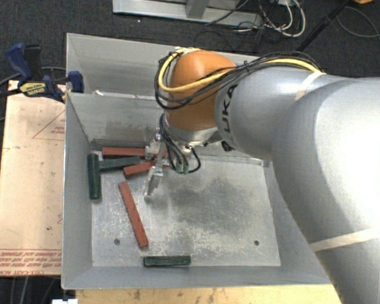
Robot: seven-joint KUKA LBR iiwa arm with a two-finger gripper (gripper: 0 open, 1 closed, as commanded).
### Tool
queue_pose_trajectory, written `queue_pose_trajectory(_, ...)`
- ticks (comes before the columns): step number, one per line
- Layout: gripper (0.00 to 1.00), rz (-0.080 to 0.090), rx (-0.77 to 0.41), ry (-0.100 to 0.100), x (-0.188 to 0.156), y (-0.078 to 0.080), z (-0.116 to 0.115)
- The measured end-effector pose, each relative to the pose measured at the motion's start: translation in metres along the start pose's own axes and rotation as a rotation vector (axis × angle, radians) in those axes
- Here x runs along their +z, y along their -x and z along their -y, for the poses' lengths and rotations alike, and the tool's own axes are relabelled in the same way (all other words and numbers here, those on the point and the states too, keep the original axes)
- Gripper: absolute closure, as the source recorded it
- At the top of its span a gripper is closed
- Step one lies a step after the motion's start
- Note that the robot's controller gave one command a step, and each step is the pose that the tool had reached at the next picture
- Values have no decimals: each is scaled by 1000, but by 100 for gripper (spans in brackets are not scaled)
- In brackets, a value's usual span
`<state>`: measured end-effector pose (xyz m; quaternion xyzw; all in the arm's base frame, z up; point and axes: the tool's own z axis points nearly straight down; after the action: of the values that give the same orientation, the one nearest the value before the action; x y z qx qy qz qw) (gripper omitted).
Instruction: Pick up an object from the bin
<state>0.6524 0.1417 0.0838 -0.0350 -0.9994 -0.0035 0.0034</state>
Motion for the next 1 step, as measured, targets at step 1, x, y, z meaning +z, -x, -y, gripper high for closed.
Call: queue_pose_trajectory(1, 0, 8, 39, 5, 3, -1, -1)
